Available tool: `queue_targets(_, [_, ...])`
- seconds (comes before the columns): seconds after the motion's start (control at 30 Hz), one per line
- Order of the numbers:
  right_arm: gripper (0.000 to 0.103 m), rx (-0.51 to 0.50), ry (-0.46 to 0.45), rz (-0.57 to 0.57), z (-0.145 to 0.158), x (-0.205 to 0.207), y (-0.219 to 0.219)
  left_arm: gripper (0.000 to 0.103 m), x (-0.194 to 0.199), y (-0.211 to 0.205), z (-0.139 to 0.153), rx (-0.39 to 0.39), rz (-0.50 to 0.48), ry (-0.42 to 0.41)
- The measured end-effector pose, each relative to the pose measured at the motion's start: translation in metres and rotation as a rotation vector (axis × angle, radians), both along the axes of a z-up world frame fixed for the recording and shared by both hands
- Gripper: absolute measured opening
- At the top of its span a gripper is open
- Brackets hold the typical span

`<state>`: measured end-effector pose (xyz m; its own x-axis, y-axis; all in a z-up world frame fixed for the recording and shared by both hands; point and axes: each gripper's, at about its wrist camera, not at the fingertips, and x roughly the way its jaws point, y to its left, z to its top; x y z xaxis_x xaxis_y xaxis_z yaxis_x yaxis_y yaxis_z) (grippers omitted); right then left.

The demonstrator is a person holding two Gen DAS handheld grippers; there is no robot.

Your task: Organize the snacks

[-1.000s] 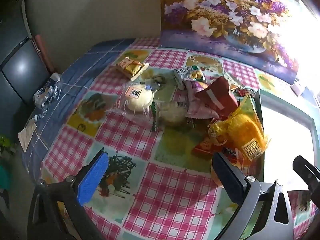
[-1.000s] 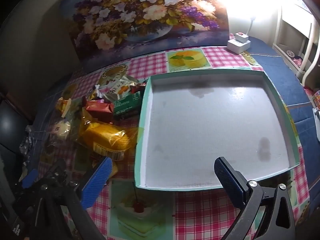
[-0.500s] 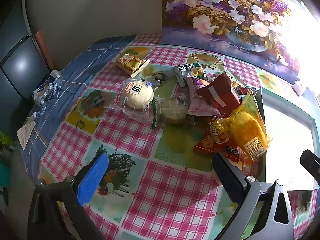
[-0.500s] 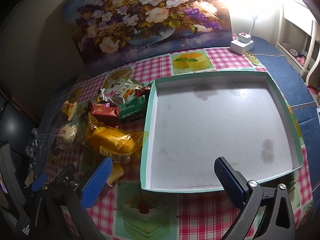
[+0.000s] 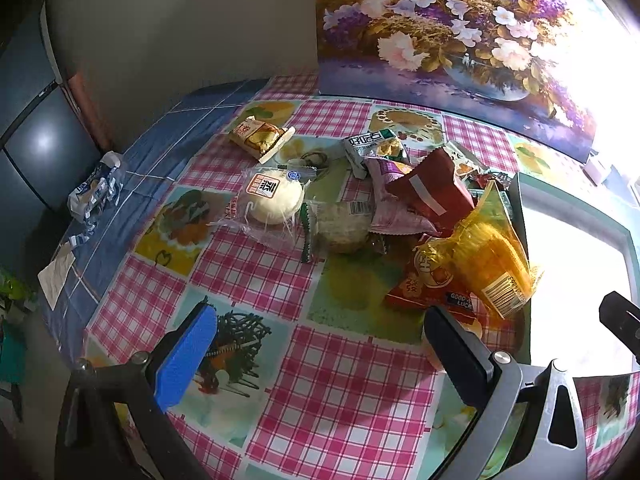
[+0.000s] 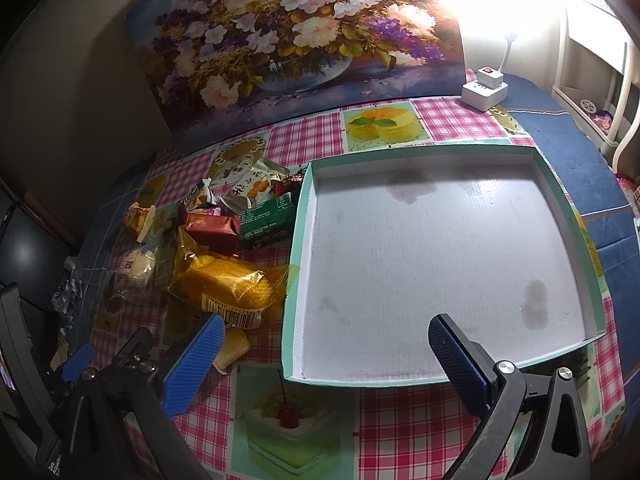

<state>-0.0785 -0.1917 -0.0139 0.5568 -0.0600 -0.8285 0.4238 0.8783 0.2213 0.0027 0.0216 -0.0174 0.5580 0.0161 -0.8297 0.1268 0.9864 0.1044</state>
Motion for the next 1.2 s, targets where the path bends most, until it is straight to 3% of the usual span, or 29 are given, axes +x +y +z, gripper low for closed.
queue_targets(1.2, [0.103,-0.003,0.008,0.004,-0.0026,0.0017,0.0021,0.103,0.0020,0.0019,-0.0048,0.002,0.007,0.020])
